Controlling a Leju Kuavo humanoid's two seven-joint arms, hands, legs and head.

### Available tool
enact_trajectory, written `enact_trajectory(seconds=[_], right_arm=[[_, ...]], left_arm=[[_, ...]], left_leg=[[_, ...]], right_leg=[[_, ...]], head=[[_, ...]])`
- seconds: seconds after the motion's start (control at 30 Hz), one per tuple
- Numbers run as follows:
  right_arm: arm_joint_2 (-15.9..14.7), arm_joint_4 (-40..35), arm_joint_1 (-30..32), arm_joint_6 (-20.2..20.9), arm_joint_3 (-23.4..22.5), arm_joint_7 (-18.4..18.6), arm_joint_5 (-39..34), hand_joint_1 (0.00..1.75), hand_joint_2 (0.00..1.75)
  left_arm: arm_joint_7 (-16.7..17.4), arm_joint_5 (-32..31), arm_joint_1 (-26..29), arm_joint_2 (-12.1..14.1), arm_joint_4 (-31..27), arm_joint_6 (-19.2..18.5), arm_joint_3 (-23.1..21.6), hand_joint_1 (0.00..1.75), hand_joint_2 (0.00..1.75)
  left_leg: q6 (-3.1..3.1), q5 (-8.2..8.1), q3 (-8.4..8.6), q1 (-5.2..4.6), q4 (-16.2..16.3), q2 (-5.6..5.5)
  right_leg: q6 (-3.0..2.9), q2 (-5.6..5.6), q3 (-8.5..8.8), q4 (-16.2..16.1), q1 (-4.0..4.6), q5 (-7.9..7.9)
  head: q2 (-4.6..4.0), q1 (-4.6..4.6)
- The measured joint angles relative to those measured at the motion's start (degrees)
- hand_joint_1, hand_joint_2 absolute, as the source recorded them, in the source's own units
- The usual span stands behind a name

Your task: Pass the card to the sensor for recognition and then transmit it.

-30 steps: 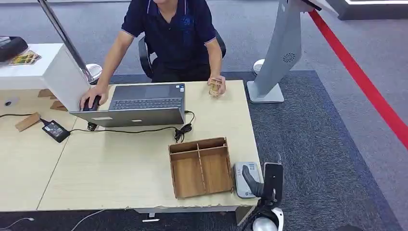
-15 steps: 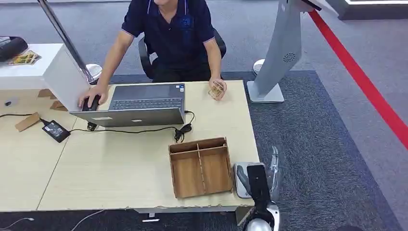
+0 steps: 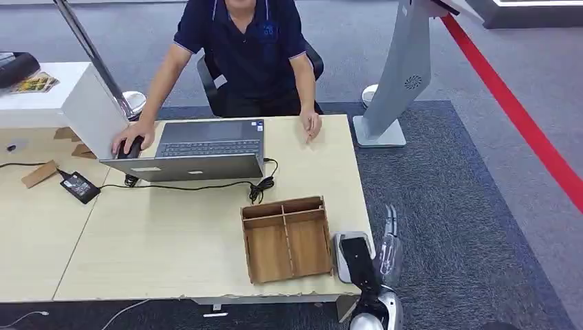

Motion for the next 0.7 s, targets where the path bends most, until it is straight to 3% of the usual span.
enact_trajectory(seconds=[0.7], right_arm=[[-0.04,0.00,0.02,0.00,0.00,0.37,-6.69,1.75,1.75]], left_arm=[[0.00,-0.04,0.00,0.00,0.00,-0.02,0.00,0.00,0.00]], left_leg=[[0.00,0.00,0.00,0.00,0.00,0.00]], right_leg=[[0.00,0.00,0.00,0.00,0.00,0.00]], head=[[0.02,0.00]])
